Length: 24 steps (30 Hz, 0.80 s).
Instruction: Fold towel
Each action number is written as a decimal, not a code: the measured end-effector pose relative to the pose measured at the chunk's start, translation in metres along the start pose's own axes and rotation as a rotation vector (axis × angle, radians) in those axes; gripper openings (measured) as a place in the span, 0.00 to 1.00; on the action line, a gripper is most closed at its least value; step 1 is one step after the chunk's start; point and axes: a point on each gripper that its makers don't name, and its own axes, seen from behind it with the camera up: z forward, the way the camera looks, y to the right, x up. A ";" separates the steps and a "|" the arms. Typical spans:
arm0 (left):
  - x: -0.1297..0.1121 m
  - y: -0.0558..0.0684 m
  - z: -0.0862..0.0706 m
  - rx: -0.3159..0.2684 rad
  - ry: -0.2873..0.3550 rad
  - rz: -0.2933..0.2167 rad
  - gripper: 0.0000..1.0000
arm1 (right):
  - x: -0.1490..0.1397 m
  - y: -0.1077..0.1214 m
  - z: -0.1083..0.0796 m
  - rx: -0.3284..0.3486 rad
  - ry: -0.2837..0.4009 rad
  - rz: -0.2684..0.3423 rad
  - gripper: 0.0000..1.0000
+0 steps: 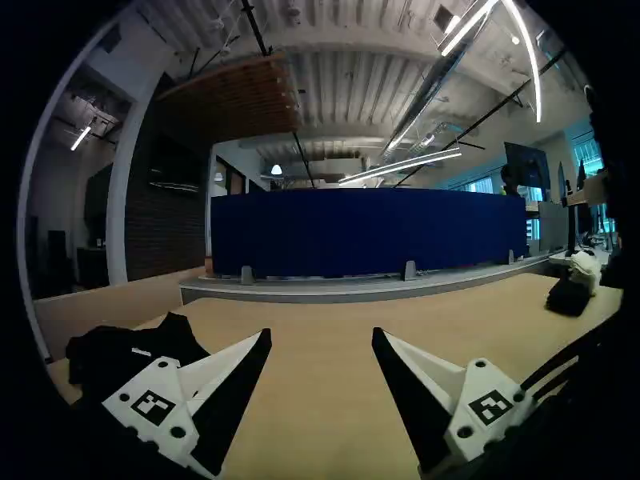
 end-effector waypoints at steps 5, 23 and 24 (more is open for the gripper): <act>-0.007 0.001 0.001 -0.002 0.003 0.005 0.93 | 0.001 -0.006 0.002 0.010 0.001 -0.011 1.00; -0.012 -0.002 0.002 -0.003 -0.019 -0.018 0.93 | 0.013 0.006 -0.002 -0.009 0.041 -0.006 1.00; -0.012 -0.002 0.002 -0.003 -0.019 -0.018 0.93 | 0.014 0.007 -0.003 -0.010 0.045 -0.007 1.00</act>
